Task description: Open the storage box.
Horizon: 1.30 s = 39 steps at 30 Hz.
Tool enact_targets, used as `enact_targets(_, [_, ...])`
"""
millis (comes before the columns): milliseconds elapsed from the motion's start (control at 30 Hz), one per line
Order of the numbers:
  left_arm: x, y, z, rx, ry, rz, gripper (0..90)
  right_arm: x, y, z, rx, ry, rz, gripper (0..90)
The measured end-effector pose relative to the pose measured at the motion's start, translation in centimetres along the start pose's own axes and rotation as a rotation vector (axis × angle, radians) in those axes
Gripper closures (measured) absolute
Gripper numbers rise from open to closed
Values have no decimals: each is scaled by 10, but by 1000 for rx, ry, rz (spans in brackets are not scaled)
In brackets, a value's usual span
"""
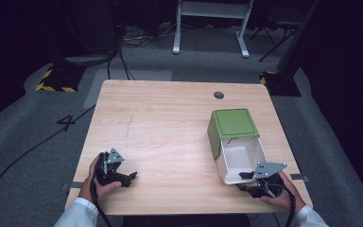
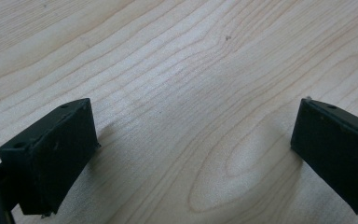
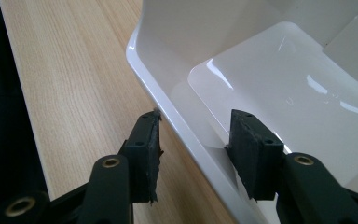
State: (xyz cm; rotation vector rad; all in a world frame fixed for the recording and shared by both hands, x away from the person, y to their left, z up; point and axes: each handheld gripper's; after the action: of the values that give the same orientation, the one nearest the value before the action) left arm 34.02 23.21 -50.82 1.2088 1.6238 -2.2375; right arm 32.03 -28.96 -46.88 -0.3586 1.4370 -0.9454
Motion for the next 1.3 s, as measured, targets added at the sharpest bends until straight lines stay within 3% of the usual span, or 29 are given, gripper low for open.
enact_targets(600, [0,0,0,-5,-2,1,5,3,-7,-8,-2,-4,-8,547])
enact_targets(767, [0,0,0,-4,-3,1,5,1,-12,-11,3,-14,8,505])
enact_targets(1000, [0,0,0,-5,-3,1,5,-6,-27,-12,12,-17,72,492])
enact_targets(1133, [0,0,0,-5,-3,0,5,-11,-29,-11,0,-34,75,489])
enact_targets(1300, [0,0,0,-4,-3,0,5,-17,-31,-6,16,-44,79,468])
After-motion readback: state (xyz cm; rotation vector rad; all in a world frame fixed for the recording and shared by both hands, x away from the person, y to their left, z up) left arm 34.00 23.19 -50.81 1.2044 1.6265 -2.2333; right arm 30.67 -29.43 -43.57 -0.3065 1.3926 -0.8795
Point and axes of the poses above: each handheld gripper's, and its own axes: y roughly forward along the jaws, x roughly out of its underside, z roughly to its right, and after that the axes turned 9 degrees about -y, right-handed
